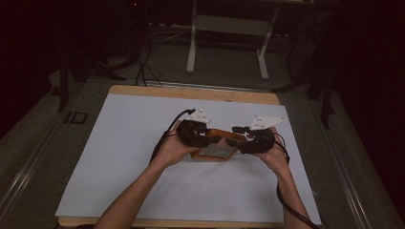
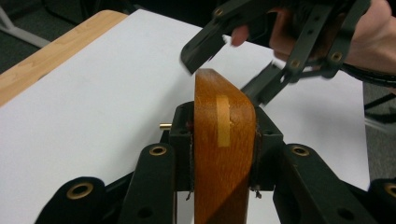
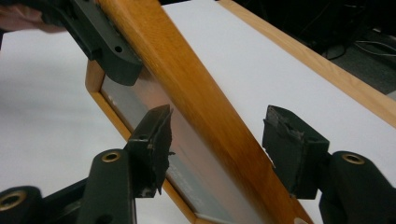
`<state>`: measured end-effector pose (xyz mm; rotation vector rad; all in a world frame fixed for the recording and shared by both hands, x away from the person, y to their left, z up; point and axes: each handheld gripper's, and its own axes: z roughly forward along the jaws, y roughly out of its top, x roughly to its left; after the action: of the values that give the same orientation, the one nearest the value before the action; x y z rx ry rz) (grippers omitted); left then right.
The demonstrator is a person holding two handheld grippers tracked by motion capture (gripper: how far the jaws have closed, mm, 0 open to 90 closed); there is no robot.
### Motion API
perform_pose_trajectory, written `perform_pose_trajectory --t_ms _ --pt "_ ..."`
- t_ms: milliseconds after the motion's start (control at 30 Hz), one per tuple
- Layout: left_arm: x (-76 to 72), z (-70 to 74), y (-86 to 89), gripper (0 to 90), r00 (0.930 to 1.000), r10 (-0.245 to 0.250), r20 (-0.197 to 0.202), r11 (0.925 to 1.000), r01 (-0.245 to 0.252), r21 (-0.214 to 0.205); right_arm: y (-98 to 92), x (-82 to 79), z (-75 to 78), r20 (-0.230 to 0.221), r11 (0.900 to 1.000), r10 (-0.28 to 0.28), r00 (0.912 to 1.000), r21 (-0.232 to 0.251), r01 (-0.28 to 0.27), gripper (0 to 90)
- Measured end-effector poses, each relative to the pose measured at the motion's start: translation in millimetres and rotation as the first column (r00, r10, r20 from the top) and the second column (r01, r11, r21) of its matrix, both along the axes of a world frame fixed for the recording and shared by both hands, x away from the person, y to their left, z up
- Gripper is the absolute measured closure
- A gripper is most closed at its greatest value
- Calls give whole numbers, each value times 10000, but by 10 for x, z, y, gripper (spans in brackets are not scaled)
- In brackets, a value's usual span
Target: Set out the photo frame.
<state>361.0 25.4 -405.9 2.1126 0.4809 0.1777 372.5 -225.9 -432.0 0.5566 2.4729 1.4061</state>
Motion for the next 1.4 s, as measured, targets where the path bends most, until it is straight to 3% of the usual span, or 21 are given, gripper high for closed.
perform_pose_trajectory --t_ms 233,567,1067,1400 --pt "18 90 -77 691 9994 -302 145 9991 298 289 117 -12 -3 73 9985 554 9984 -53 -553 418" --pt "55 99 -140 682 9979 -609 218 9980 605 167 67 -35 14 232 9980 623 9978 -116 -620 468" --pt "116 104 -183 584 9975 -703 -63 9970 700 -332 -72 -96 23 357 9973 716 9968 -219 -708 616" --pt "128 140 -192 539 9991 -420 -21 9970 417 -658 -88 -137 28 585 9971 644 9962 -446 -618 646"
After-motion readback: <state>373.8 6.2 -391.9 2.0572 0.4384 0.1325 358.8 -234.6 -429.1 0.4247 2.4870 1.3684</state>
